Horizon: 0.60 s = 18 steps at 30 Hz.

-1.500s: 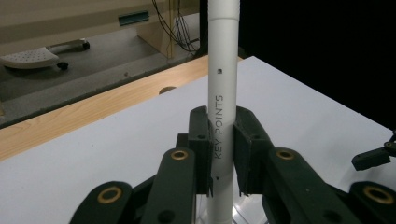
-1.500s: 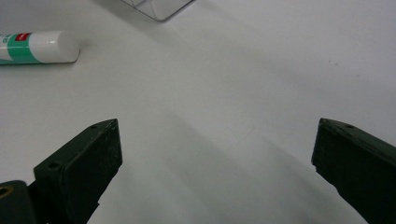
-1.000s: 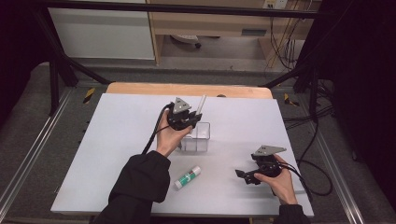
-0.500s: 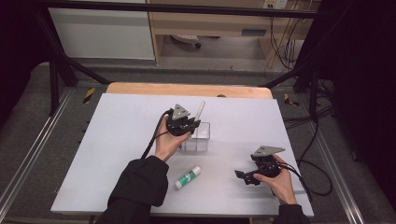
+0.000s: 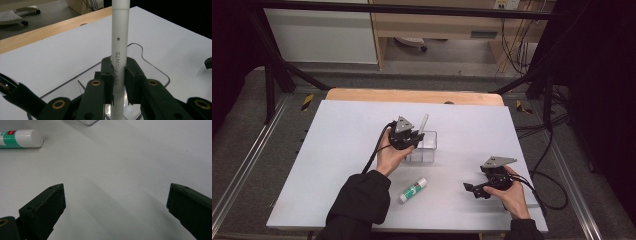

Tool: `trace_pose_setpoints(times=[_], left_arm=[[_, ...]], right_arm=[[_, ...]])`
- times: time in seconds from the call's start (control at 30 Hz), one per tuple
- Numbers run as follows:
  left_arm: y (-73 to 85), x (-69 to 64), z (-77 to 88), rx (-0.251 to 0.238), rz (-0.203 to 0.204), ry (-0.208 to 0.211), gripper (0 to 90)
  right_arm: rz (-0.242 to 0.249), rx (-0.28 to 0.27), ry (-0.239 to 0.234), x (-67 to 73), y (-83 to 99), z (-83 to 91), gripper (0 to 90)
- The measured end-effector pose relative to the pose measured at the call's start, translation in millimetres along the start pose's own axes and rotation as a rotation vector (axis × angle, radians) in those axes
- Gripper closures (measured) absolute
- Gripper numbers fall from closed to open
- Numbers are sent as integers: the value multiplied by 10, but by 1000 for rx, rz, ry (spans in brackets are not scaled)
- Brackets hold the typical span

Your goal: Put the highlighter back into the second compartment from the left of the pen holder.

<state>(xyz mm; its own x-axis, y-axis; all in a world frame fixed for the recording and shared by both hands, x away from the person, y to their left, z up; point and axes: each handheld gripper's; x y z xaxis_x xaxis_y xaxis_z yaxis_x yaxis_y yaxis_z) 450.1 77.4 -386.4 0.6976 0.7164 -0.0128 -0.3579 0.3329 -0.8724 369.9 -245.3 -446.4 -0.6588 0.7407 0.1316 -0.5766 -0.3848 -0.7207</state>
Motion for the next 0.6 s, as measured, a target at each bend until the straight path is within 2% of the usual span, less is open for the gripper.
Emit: trace_pose_setpoints(times=[0.17, 0.3, 0.37, 0.6], left_arm=[[33, -3, -15, 29, -16, 3, 779], [44, -15, -19, 53, -19, 30, 770], [40, -20, -5, 55, -19, 29, 755], [-3, -29, 139, 59, -13, 31, 576]], right_arm=[[3, 5, 0, 1, 3, -6, 26], [5, 2, -1, 1, 3, -9, 27], [7, 6, -3, 1, 3, -9, 27], [5, 5, -4, 7, 5, -11, 28]])
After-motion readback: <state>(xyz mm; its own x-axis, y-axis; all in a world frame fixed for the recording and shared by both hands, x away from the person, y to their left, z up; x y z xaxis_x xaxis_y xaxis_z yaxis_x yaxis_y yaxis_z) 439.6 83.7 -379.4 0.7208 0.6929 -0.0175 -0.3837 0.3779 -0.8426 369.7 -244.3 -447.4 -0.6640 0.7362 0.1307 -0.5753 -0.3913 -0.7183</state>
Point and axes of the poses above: each handheld gripper's, and its own axes: z roughly backward along the jaws, y roughly out of its underside, x roughly to its left, and after that the axes turned 2 degrees about -z, right-handed
